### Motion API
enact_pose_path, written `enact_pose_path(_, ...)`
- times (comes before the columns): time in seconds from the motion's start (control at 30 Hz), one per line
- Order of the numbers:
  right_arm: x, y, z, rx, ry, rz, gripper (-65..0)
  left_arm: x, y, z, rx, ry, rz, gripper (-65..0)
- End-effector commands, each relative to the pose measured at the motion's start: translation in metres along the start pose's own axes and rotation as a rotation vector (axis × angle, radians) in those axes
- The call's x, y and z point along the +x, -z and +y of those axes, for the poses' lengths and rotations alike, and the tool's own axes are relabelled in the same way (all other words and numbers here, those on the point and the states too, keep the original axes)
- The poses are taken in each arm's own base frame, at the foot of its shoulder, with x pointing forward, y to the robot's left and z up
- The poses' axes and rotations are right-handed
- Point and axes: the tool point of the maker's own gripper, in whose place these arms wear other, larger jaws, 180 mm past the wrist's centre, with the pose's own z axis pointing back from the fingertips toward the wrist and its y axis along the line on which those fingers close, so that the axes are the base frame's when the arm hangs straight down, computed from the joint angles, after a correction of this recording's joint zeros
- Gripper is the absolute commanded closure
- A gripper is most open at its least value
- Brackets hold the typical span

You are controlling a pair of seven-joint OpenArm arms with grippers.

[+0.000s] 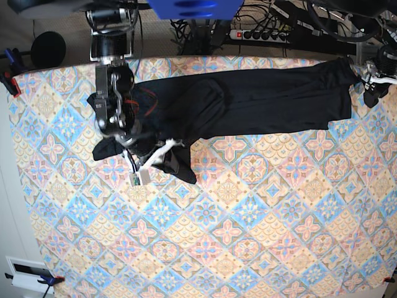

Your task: Layout the t-shirt on the table in an organized manner, then fold the t-shirt properly

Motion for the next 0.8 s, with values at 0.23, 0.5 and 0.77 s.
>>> enact_pose_path(0.23,-0.014,-0.033,0.11,0.24,-0.104,-0.045,0.0,0.027,0.0,-0.007,-0.022,0.032,-0.067,-37.5)
enact_pose_path(0.5,-0.074,-0.043,0.185,0.411,-0.191,0.089,0.0,0.029,0.0,-0.007,-0.02,0.037,-0.067,-37.5)
enact_pose_path(0.77,-0.097,-0.039,0.2,0.388,-0.401,0.135,0.0,0.028,-0.001,-0.006,-0.018,0.037,-0.065,-37.5)
